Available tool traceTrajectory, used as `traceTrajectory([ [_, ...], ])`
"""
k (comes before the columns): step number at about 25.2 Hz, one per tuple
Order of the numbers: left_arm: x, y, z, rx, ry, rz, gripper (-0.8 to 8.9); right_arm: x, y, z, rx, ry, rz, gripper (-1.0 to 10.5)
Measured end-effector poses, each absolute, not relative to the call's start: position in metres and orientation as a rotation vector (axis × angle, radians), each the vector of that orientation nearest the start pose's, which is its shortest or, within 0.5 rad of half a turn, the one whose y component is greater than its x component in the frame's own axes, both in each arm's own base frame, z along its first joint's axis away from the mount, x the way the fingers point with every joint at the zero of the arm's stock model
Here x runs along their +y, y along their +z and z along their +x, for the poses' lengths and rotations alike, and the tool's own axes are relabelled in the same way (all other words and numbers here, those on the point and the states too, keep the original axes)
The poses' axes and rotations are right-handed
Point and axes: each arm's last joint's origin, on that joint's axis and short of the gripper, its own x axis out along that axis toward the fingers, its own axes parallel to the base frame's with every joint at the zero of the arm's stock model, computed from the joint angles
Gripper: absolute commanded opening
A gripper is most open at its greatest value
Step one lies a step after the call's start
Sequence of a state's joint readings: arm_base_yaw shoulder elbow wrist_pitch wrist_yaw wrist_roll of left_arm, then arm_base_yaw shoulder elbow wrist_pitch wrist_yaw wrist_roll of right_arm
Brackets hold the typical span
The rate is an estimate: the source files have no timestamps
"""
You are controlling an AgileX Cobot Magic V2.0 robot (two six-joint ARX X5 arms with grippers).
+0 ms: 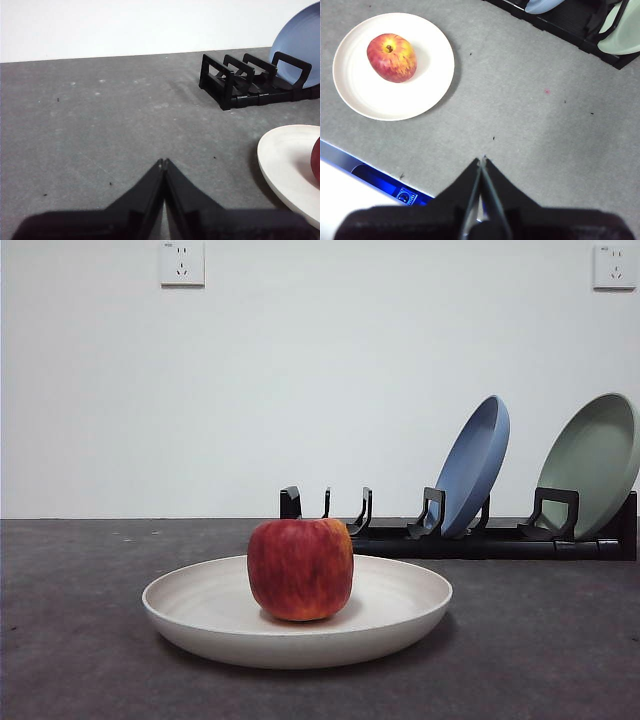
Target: Take the yellow plate from the plate rack,put the plate on the table,take the apple from the table,put the apple in the plate
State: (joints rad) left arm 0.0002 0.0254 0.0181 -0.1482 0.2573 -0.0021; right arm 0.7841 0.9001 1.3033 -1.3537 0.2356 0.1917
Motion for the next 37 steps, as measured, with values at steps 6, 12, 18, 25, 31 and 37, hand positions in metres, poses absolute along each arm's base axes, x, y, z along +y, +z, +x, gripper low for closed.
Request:
traceTrajectory([
  [6, -0.007, 0.153, 0.096, 0.162, -0.256, -0.023, -0.04, 0.072, 0.384, 0.086, 0.861, 0.383, -0.307, 0.0],
  [12, -0.007, 0.153, 0.097, 0.167, -0.256, -0.024, -0.04, 0.024, 0.414, 0.066, 0.321, 0.219, 0.021, 0.0],
  [18, -0.007, 0.152, 0.097, 0.169, -0.256, -0.024, -0.04, 0.001, 0.362, 0.057, -0.037, -0.069, 0.013, 0.0],
  [25, -0.007, 0.152, 0.097, 0.172, -0.256, -0.025, -0.04, 0.000, 0.265, 0.083, -0.074, -0.119, 0.011, 0.0],
  [31, -0.007, 0.152, 0.097, 0.173, -0.256, -0.025, -0.04, 0.000, 0.186, 0.096, 0.035, -0.120, 0.008, 0.0],
  [37, -0.007, 0.152, 0.097, 0.173, -0.256, -0.025, -0.04, 0.000, 0.162, 0.096, 0.080, -0.120, 0.005, 0.0],
])
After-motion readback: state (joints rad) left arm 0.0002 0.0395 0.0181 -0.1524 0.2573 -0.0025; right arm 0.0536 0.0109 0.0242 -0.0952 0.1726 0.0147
